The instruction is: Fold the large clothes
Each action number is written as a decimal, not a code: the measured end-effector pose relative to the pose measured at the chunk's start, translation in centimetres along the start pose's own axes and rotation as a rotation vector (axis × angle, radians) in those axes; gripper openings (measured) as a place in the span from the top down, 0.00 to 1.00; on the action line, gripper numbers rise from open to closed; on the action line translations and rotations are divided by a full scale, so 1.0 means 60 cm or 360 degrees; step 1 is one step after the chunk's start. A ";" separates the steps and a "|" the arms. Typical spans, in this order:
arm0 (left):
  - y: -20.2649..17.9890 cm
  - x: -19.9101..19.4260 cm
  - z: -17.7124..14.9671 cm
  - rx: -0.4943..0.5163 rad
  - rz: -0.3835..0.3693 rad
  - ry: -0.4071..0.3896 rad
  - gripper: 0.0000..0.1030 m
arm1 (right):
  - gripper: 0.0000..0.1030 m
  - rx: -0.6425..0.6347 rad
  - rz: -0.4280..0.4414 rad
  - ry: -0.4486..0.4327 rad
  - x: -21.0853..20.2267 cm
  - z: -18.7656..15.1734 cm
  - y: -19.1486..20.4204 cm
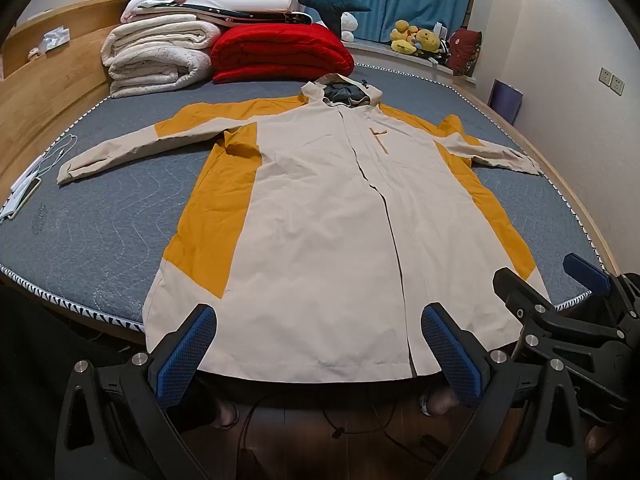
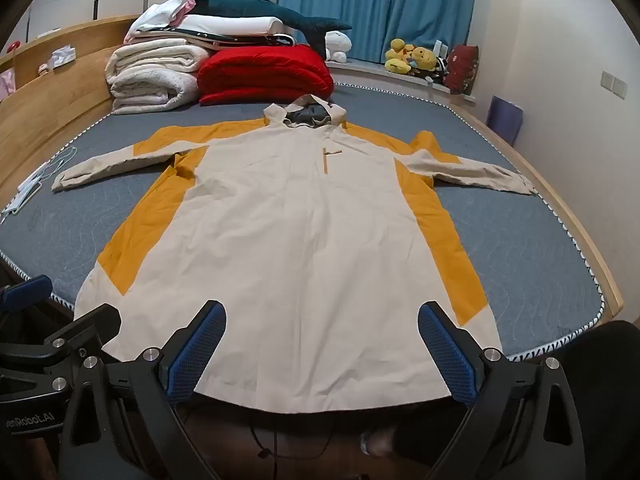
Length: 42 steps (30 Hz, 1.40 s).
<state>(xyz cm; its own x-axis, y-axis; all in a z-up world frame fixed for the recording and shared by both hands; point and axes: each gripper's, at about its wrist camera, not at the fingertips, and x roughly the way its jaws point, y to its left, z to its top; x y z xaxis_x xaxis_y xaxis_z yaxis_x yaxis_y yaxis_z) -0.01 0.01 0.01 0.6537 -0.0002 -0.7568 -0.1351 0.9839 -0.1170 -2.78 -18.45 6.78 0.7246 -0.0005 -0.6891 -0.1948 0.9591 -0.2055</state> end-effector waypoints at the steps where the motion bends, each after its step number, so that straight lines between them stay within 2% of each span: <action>1: -0.001 0.000 0.000 0.0001 0.0001 0.0000 0.01 | 0.06 0.0000 0.0000 -0.0001 -0.001 0.002 -0.001; 37: -0.001 0.000 0.001 0.0002 0.0004 -0.0003 0.01 | 0.10 0.0000 -0.0001 0.0002 0.067 -0.013 0.019; 41: -0.001 0.000 0.004 0.0014 -0.0005 -0.0004 0.09 | 0.10 0.0002 -0.0003 -0.0001 0.071 -0.013 0.023; 42: -0.003 0.002 0.014 0.0020 -0.0021 0.0000 0.23 | 0.10 0.0006 -0.0001 -0.0002 0.071 -0.010 0.024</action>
<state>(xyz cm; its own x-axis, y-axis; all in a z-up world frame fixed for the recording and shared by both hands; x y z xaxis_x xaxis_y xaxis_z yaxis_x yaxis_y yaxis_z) 0.71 0.01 0.47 0.6552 -0.0130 -0.7554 -0.1171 0.9860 -0.1186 -0.40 -17.26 3.14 0.7255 -0.0010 -0.6883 -0.1917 0.9601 -0.2035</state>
